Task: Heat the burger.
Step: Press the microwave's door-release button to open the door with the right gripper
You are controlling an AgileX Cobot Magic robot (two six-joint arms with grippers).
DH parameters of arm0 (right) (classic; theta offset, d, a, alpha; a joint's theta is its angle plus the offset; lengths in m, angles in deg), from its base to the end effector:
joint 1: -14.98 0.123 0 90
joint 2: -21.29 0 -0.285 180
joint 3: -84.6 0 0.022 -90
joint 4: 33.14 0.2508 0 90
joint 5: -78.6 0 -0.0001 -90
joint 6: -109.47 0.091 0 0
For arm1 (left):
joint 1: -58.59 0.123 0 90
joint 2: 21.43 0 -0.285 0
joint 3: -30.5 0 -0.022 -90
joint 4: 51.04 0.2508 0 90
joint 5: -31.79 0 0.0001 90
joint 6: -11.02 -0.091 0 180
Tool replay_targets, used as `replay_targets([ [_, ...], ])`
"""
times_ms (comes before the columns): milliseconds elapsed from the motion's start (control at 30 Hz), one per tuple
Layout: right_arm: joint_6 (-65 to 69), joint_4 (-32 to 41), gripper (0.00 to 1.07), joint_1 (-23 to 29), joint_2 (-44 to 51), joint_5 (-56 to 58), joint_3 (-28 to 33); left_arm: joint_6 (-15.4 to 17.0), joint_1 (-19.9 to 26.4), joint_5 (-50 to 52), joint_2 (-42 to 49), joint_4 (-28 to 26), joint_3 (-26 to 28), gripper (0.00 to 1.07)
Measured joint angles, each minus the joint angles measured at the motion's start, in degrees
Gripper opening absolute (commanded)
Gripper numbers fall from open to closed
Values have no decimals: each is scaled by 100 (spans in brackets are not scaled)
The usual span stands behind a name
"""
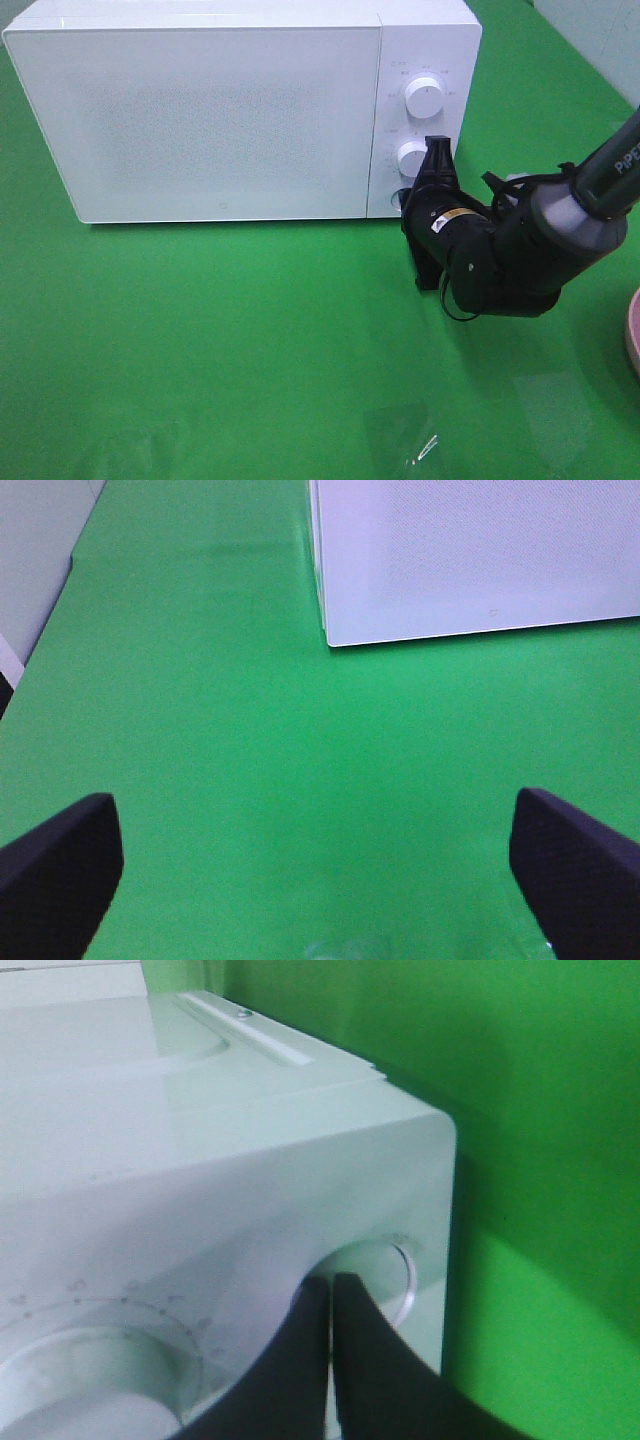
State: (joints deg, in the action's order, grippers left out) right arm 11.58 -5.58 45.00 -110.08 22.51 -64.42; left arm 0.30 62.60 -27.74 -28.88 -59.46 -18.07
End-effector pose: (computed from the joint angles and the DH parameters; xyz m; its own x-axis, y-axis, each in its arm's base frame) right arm 0.3331 0.1521 0.0764 -0.1050 0.9944 0.0098 0.3078 0.0231 0.9512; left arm -0.0045 -0.0118 0.2797 -0.4183 0.0820 -0.9046 0.0919 0.9946 0.0477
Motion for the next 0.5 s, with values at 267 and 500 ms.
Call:
replay_targets([
  [267,-218,120,0,0,-29,57,-80,0,0,0,0,0,0,98],
  [500,-252,166,0,-6,-34,223,-212,0,0,0,0,0,0,98],
])
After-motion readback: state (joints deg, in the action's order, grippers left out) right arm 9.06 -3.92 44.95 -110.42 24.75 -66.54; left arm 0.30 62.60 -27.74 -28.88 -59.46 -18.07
